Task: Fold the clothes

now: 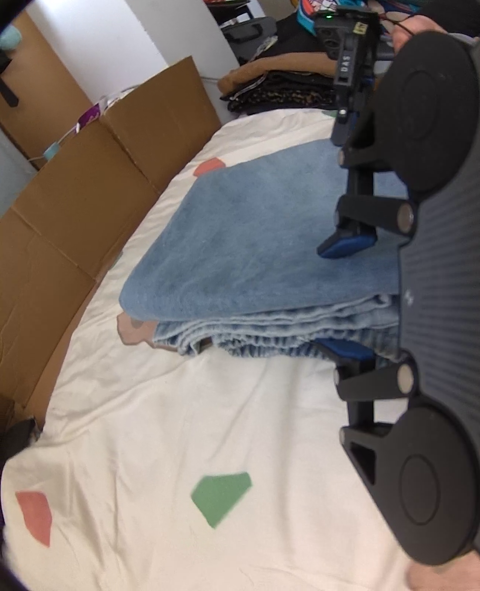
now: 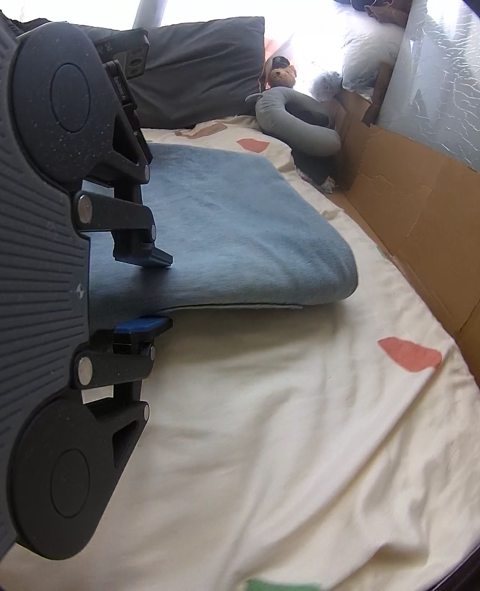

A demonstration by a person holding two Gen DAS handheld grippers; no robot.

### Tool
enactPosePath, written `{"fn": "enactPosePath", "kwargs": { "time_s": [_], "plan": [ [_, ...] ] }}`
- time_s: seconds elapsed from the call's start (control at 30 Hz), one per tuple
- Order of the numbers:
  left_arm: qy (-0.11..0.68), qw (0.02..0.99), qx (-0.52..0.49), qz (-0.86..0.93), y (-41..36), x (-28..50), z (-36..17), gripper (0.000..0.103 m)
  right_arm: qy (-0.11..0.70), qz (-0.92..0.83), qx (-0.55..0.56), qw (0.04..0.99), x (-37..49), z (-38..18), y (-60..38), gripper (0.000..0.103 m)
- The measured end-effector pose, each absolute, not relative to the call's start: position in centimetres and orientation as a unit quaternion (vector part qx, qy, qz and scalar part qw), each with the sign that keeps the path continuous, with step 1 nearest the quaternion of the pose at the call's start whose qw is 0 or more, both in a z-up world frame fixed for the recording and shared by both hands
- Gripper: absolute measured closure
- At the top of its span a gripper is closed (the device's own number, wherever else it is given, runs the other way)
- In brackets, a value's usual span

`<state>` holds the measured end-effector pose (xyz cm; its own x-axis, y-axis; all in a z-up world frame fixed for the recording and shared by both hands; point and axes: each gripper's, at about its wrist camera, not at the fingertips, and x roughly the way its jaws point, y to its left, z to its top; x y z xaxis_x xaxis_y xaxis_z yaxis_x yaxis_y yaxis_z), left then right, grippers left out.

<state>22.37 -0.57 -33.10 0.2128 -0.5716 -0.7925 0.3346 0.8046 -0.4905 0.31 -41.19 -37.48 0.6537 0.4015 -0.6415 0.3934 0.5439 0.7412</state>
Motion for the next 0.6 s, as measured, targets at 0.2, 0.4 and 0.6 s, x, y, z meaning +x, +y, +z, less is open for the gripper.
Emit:
{"fn": "enactPosePath", "kwargs": {
  "time_s": [0.2, 0.4, 0.6],
  "plan": [
    [0.558, 0.777, -0.108, -0.269, 0.8, 20.4, -32.0, 0.048, 0.417, 0.005, 0.495, 0.762, -2.8, -38.1, -40.1, 0.071],
    [0.593, 0.748, -0.136, -0.267, 1.4, 17.4, -33.0, 0.047, 0.425, -0.002, 0.495, 0.758, -5.1, -37.9, -39.1, 0.071],
    [0.594, 0.737, -0.171, -0.274, 1.6, 15.4, -34.4, 0.064, 0.427, -0.008, 0.499, 0.754, -6.3, -37.7, -38.4, 0.071]
  ]
}}
